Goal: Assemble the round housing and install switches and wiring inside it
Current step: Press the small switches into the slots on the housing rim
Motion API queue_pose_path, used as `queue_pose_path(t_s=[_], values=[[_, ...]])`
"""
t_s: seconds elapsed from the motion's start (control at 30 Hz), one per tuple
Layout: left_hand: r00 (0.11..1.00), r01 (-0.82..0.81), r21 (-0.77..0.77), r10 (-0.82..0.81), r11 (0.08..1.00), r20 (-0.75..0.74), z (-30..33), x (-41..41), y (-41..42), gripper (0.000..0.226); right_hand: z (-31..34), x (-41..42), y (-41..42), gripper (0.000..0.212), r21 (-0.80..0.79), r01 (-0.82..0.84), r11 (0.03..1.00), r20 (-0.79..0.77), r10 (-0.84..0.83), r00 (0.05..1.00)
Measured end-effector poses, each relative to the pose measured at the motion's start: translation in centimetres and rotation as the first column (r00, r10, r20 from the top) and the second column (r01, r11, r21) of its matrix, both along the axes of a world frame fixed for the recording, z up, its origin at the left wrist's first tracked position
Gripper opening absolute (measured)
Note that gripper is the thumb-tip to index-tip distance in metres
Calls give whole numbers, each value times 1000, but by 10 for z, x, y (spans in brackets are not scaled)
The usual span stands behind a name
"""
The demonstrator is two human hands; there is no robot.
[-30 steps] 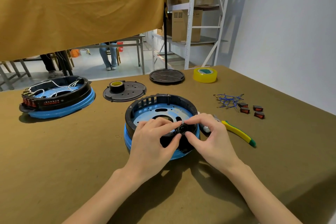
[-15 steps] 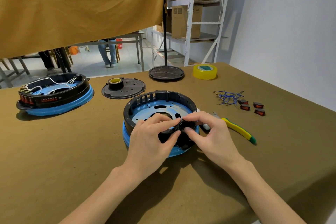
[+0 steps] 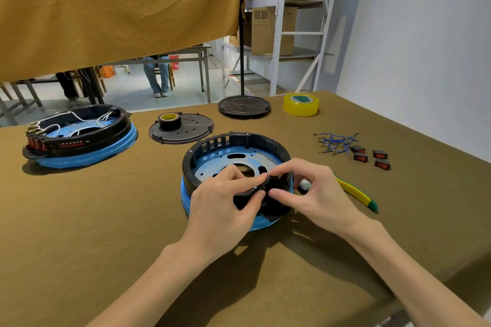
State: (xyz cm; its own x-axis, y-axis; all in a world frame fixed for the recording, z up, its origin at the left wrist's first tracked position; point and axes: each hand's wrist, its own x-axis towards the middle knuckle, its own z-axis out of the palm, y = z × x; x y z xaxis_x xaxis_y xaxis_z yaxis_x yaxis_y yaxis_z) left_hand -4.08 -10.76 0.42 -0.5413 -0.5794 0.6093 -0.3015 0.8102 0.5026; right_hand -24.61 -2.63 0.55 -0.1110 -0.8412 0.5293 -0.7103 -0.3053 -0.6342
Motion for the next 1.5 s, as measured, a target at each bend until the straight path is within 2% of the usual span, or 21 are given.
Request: queue_pose_path(t_s=[0.27,0.53,0.87,1.07,1.23,1.5], values=[[999,-10,15,11,1000,-50,0,-3,3,35,-9,-2,-3,32,-38,-33,999,95,37,995],[999,-11,26,12,1000,-48,-2,-6,-1,33,-18,1,-5,33,-119,12,993,87,-1,996],[995,-6,-136,19,991,98,-6,0,-4,45,-16,4,0,35,-223,17,975,-11,-20,1000],[990,45,-248,-9,968,144,-11,2,-8,47,-13,7,-2,30,-161,2,987,141,21,990],[988,54,-330,-3,942,156,-13,2,-10,48,-12,7,-4,26,-161,-6,987,183,36,983],[993,46,-378,0,925,121,-17,2,-11,42,-15,8,-3,23,-202,16,979,71,-1,997]])
